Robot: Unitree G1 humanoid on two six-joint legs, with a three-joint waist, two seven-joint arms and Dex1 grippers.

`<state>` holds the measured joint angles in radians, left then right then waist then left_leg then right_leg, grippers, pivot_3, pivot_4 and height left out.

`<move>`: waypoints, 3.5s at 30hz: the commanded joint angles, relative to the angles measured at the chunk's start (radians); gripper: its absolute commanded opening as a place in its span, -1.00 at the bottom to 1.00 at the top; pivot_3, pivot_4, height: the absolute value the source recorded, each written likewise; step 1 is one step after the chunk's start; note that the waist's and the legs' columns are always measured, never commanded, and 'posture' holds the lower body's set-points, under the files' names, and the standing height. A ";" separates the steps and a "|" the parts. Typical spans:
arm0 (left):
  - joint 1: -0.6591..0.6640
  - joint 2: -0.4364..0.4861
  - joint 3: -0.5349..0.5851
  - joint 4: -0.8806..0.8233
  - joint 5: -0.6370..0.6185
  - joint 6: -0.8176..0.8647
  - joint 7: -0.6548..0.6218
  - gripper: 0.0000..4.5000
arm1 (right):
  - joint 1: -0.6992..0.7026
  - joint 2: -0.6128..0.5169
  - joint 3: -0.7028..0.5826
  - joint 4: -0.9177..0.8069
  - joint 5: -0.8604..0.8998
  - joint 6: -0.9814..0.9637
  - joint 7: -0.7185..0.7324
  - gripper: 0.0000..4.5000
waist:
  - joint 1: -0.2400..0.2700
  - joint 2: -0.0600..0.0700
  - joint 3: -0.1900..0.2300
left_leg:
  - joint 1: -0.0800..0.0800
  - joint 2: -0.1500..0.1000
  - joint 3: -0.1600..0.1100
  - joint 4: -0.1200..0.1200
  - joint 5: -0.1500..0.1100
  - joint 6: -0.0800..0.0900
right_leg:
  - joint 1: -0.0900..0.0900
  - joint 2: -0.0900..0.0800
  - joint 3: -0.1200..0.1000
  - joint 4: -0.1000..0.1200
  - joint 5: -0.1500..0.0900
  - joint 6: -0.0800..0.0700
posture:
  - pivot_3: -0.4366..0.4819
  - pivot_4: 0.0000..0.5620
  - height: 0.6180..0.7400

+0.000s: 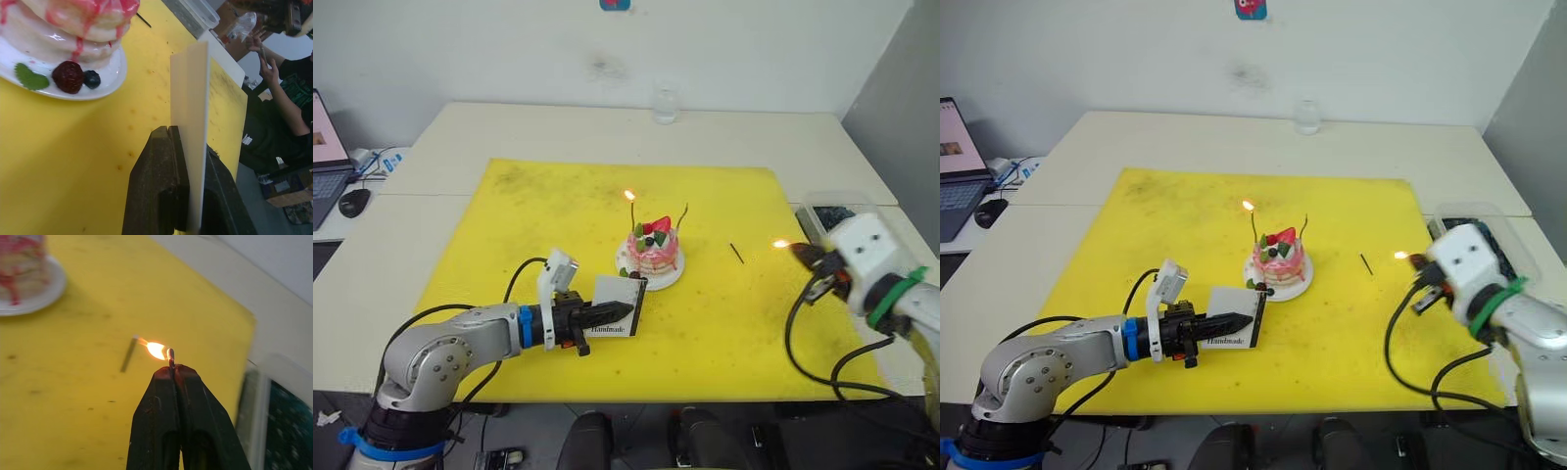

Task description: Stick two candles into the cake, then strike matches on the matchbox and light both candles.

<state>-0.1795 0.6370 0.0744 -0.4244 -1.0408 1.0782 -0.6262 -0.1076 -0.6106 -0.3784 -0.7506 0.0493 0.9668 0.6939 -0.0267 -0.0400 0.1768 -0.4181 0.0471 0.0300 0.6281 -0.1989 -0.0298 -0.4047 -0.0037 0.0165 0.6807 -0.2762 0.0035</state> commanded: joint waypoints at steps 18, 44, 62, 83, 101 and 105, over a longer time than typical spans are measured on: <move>-0.019 -0.021 -0.002 -0.026 -0.011 0.000 0.005 -1.00 | -0.169 -0.065 -0.046 0.612 -0.057 -0.351 -0.327 0.02 | -0.002 0.001 0.000 | -0.001 -0.001 0.001 0.000 0.000 0.000 | 0.000 0.003 0.001 0.000 0.000 0.000 | -0.05 -0.47 1.00; -0.022 -0.004 0.010 -0.029 -0.008 -0.003 0.004 -1.00 | -0.074 0.235 0.300 0.464 0.144 -0.465 -0.288 0.99 | -0.002 0.001 0.000 | -0.001 0.000 0.001 0.000 0.000 0.000 | -0.001 0.002 0.001 0.000 0.001 0.001 | -0.05 -0.47 1.00; -0.006 -0.002 0.014 -0.038 -0.007 -0.006 0.016 -1.00 | -0.155 0.313 0.350 0.641 0.090 -0.465 -0.365 -0.87 | -0.002 0.001 0.000 | -0.001 0.000 0.000 0.000 0.000 0.000 | 0.000 0.002 0.001 0.000 0.001 0.001 | -0.05 -0.47 1.00; -0.025 -0.015 -0.003 -0.046 -0.048 0.017 0.025 -1.00 | 0.191 0.295 0.358 -0.115 0.186 -0.062 -0.428 -0.99 | 0.003 0.001 0.000 | -0.001 0.001 0.000 -0.001 0.000 0.000 | -0.001 0.000 0.000 -0.001 0.000 0.001 | -0.05 -0.47 1.00; -0.059 -0.031 -0.018 -0.034 -0.040 0.035 0.022 -1.00 | 0.384 0.331 0.450 0.056 0.098 -0.416 -0.437 -0.09 | -0.002 0.001 0.000 | 0.000 0.001 0.000 -0.001 0.000 0.000 | 0.000 0.000 0.000 -0.001 -0.001 -0.001 | -0.05 -0.47 1.00; -0.054 -0.034 -0.018 -0.040 -0.042 0.036 0.026 -1.00 | 0.397 0.338 0.451 0.069 0.078 -0.477 -0.446 -0.09 | -0.002 0.001 0.000 | 0.000 0.001 0.000 -0.001 0.000 0.000 | 0.000 0.000 0.000 -0.001 -0.001 -0.001 | -0.05 -0.47 1.00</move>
<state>-0.2295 0.6063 0.0527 -0.4347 -1.0627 1.1157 -0.6000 0.2878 -0.2715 0.0735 -0.6690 0.1364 0.5331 0.2543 -0.0285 -0.0390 0.1768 -0.4181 0.0479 0.0299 0.6269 -0.1990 -0.0298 -0.4051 -0.0036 0.0165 0.6799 -0.2768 0.0027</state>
